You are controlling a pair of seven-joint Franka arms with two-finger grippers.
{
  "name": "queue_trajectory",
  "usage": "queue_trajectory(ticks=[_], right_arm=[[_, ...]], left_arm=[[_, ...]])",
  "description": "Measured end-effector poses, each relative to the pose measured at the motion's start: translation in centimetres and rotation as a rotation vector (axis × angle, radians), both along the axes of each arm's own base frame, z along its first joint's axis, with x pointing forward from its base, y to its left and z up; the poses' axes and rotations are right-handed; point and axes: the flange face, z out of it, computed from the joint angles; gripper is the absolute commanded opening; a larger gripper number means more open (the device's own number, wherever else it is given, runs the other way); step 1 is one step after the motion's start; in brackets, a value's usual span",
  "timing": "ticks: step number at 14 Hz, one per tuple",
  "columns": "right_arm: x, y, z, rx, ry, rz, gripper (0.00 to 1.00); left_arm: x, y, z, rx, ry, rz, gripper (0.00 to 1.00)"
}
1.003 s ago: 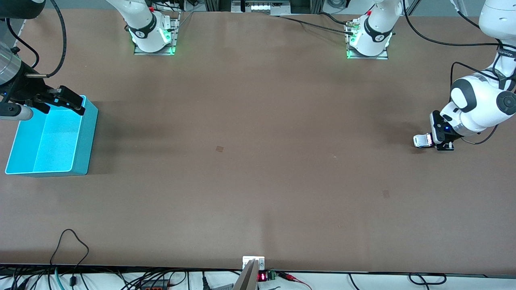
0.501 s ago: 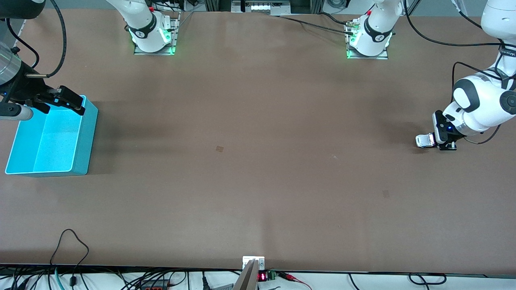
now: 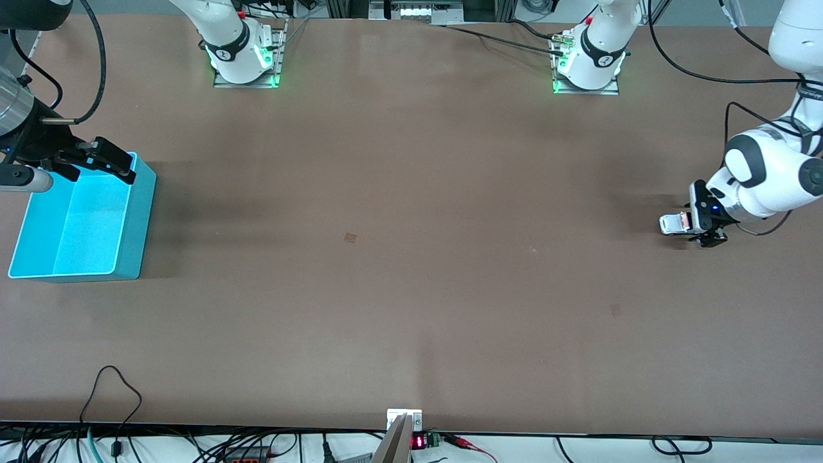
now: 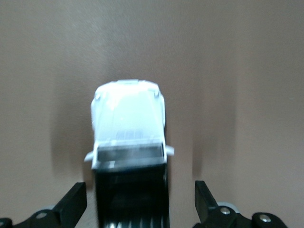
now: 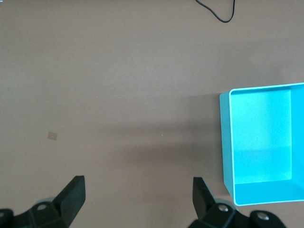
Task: Wind and store white jeep toy
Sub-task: 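Open the left gripper and release the jeep on the table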
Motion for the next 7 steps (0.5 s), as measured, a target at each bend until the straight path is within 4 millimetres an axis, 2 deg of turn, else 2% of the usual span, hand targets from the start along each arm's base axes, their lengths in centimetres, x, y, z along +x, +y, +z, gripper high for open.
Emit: queue_trajectory(ticks=[2,7], right_arm=[[0.0,0.0,0.0,0.000,0.000,0.000,1.00],[0.0,0.0,0.0,0.000,0.000,0.000,1.00]], left_arm=[[1.2,-0.5,2.5,-0.014,0.026,-0.008,1.00],[4.2,-1.9,10.3,-0.017,0.081,0.074,1.00]])
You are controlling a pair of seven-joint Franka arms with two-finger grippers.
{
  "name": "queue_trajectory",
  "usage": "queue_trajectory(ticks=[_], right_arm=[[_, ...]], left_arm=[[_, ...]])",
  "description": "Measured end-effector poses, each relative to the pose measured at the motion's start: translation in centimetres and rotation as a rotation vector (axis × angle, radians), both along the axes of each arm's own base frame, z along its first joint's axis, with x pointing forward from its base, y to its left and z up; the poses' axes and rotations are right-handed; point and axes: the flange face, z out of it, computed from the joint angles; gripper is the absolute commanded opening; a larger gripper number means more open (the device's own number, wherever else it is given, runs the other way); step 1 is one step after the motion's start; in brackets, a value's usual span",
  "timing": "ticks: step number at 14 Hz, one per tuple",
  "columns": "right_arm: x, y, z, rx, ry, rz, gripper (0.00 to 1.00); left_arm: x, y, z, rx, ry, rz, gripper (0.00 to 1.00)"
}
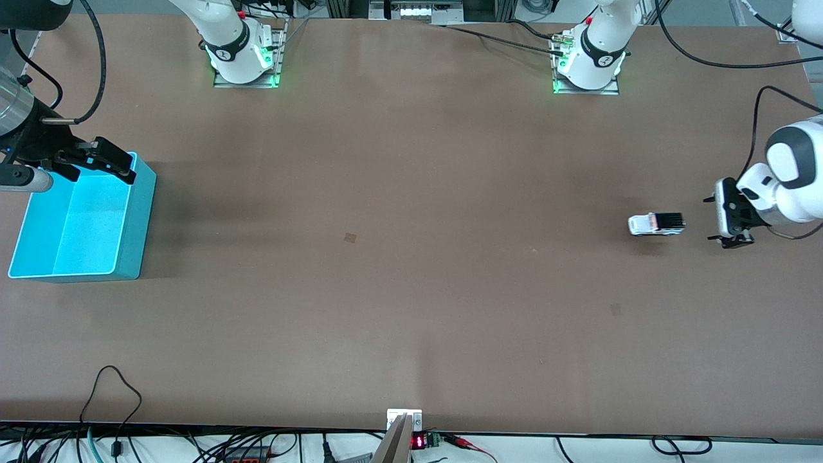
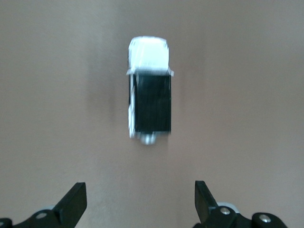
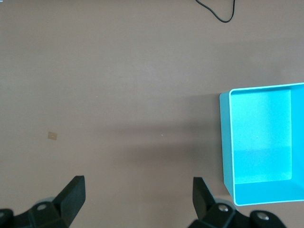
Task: Wind and store white jeep toy
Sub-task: 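Open the left gripper and release the jeep on the table, then raise the left gripper away while the jeep rolls toward the bin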
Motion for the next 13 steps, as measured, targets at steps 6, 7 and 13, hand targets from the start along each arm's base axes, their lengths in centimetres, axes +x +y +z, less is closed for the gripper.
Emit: queue_trajectory(ticks=[6,7,13], right_arm=[[0.0,0.0,0.0,0.000,0.000,0.000,1.00],[0.0,0.0,0.0,0.000,0.000,0.000,1.00],[0.0,0.0,0.0,0.000,0.000,0.000,1.00]], left_arm=[[3.3,-3.0,6.0,0.045,0.073,0.209,1.00],[3.8,-3.9,7.0,0.058,0.088,0.250,1.00],[5.8,-10.6,14.2,0.181,0.199,0.576,1.00]])
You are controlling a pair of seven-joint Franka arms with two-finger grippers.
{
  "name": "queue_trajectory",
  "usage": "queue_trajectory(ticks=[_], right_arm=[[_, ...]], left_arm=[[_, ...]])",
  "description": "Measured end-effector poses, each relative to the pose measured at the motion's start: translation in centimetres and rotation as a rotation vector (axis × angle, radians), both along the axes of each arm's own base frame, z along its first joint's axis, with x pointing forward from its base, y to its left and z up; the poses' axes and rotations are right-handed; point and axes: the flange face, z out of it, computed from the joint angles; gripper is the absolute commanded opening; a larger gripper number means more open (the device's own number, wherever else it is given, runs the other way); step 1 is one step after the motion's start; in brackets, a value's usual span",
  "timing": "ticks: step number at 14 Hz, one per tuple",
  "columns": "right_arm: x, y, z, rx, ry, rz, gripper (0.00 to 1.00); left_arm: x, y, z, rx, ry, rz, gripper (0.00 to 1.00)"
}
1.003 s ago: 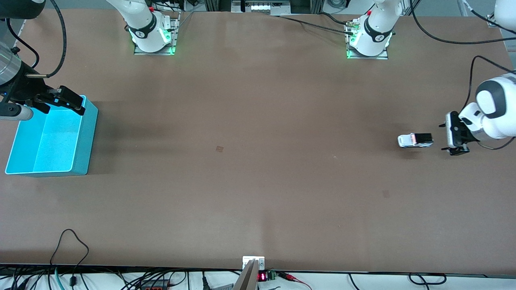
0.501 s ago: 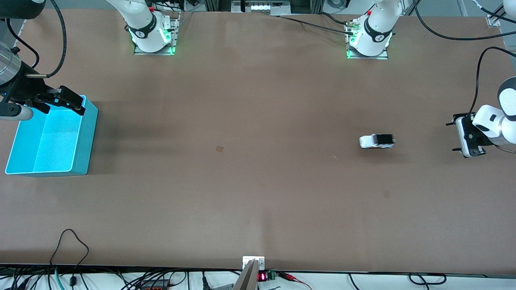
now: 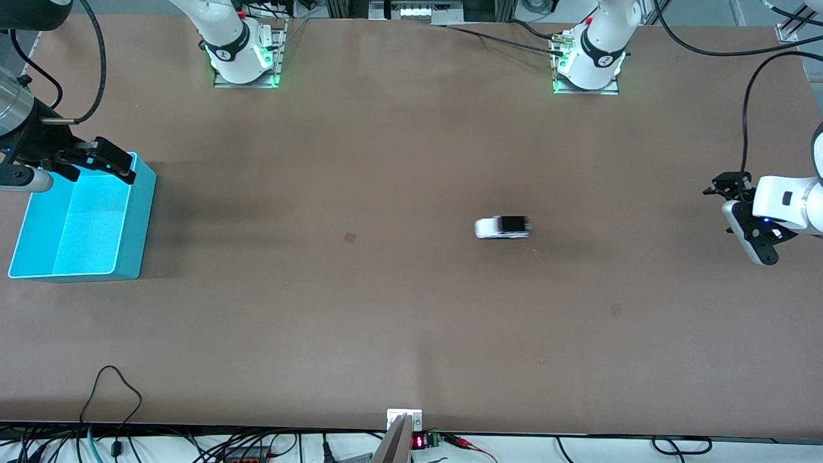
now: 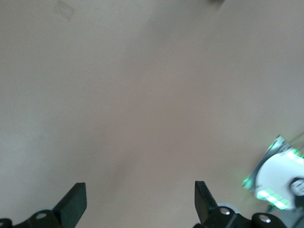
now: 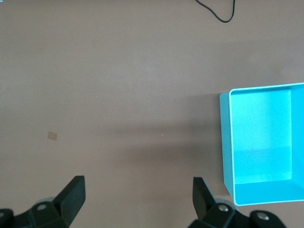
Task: Wind and store white jeep toy
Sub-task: 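Raise the left gripper away while the jeep rolls toward the bin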
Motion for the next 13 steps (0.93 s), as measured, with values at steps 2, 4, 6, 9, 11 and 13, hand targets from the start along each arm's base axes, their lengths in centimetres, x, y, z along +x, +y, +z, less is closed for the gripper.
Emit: queue_trajectory(ticks=[2,4,6,9,11,13], right_arm=[[0.0,0.0,0.0,0.000,0.000,0.000,1.00],[0.0,0.0,0.0,0.000,0.000,0.000,1.00],[0.0,0.0,0.0,0.000,0.000,0.000,1.00],[0.0,0.0,0.0,0.000,0.000,0.000,1.00],[0.0,0.0,0.0,0.000,0.000,0.000,1.00],[0.0,0.0,0.0,0.000,0.000,0.000,1.00]], left_arm=[[0.4,-2.7,1.8,0.061,0.023,0.119,1.00],[0.5,-5.4,3.7,0.130,0.042,0.252,1.00],[0.6,-7.1,5.6,0.188,0.044,0.373,1.00],[0.8,-9.8,8.2,0.250,0.005,0.514,1.00],[0.5,-11.6,10.2,0.285,-0.052,0.620,1.00],[0.0,-12.7,12.0,0.289,-0.148,0.707,1.00]])
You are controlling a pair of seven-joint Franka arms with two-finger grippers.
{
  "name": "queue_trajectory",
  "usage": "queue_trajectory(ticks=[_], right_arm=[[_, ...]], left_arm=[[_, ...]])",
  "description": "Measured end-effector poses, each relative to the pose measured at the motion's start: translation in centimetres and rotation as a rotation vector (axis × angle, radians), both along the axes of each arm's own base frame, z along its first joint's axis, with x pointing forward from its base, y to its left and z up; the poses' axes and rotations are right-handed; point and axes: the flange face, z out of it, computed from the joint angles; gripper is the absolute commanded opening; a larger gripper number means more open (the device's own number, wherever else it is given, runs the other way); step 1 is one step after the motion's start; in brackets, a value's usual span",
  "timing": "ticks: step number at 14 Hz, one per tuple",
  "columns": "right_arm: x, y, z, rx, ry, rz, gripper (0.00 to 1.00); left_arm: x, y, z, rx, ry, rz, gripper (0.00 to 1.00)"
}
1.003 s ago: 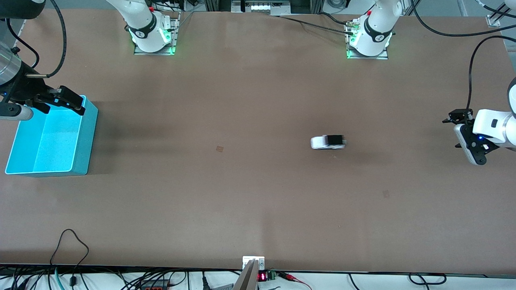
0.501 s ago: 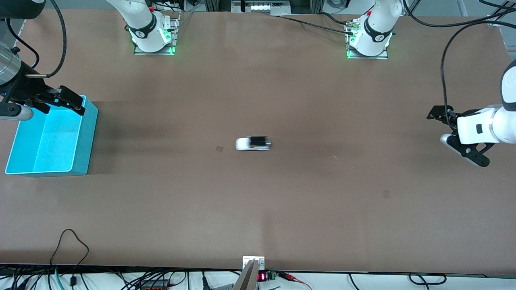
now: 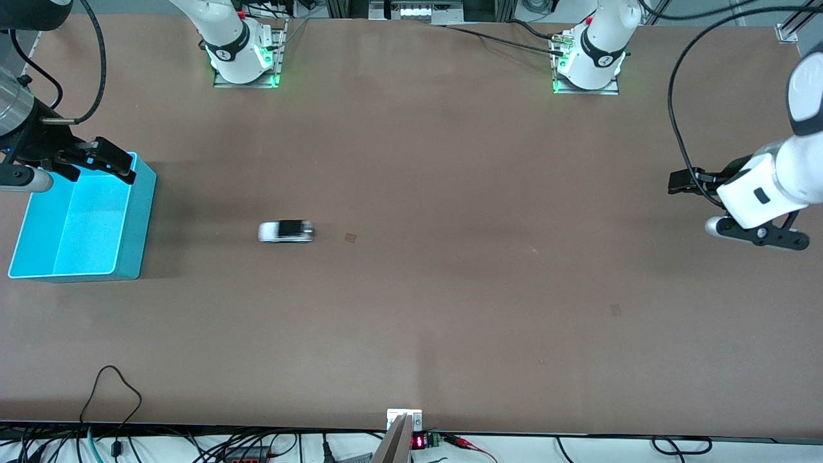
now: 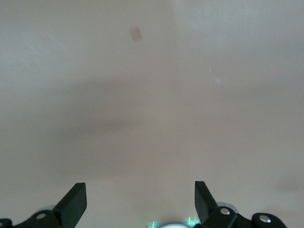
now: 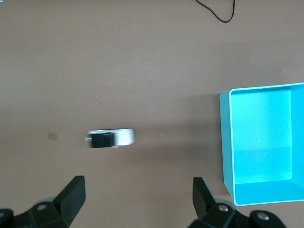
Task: Wind and store white jeep toy
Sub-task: 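Raise the left gripper away while the jeep rolls toward the bin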
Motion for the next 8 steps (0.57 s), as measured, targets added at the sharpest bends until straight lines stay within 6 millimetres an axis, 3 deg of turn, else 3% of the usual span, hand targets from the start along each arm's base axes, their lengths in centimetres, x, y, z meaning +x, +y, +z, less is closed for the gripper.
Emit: queue_trajectory(ticks=[5,8], right_arm=[[0.0,0.0,0.0,0.000,0.000,0.000,1.00],[0.0,0.0,0.0,0.000,0.000,0.000,1.00]], left_arm=[[-2.2,3.8,1.8,0.012,-0.195,0.080,1.00],[-2.8,3.7,1.6,0.011,-0.207,0.080,1.00]])
